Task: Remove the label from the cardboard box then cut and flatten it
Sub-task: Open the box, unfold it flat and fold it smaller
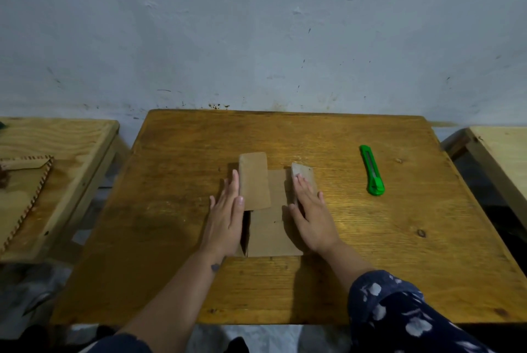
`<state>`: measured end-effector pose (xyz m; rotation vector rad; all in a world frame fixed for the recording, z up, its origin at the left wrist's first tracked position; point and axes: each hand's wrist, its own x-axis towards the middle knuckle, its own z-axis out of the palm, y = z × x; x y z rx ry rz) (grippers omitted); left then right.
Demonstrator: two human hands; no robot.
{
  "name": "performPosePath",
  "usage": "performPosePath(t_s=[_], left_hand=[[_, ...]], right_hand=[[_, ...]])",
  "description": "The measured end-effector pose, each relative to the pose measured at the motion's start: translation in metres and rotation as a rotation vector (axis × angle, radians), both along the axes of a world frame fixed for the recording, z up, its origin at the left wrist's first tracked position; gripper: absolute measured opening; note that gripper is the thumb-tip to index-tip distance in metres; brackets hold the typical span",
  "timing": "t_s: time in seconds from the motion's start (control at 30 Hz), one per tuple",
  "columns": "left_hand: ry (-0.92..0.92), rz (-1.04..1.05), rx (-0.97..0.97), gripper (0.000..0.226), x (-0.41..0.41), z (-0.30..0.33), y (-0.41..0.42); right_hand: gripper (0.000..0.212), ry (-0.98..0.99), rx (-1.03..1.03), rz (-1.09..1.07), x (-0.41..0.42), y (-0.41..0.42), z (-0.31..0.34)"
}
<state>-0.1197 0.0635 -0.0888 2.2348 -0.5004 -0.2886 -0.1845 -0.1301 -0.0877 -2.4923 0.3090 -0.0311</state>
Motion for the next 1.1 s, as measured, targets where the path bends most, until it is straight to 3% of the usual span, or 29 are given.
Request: performPosePath(t_s=[0.2, 0.37, 0.5, 0.63, 0.83, 1.1], left_hand=[[0.075, -0.076, -0.077, 0.058, -0.011, 0.005, -0.028], [-0.032, -0.092, 0.167, 0.056, -0.017, 0.003, -0.052], [-0.137, -0.096, 0.432, 0.058, -0.023, -0.006, -0.065], [-0.182, -0.085, 0.591, 0.073, -0.025, -0.012, -0.073], [-0.213, -0.075, 0.629, 0.071, -0.027, -0.011, -0.076], [-0.219, -0.073, 0.623, 0.070, -0.027, -0.012, -0.077]], right_hand=[[0.054, -0.081, 0.345, -0.050, -0.007, -0.012, 0.008], [0.054, -0.127, 0.448, -0.068, -0.009, -0.014, 0.012], [0.054, -0.077, 0.325, -0.038, -0.008, -0.011, 0.010], [0.055, -0.002, 0.022, 0.012, -0.006, -0.002, 0.003], [0.063, 0.040, -0.169, 0.046, -0.004, 0.003, -0.005], [0.069, 0.098, -0.237, 0.069, -0.001, 0.005, -0.003]])
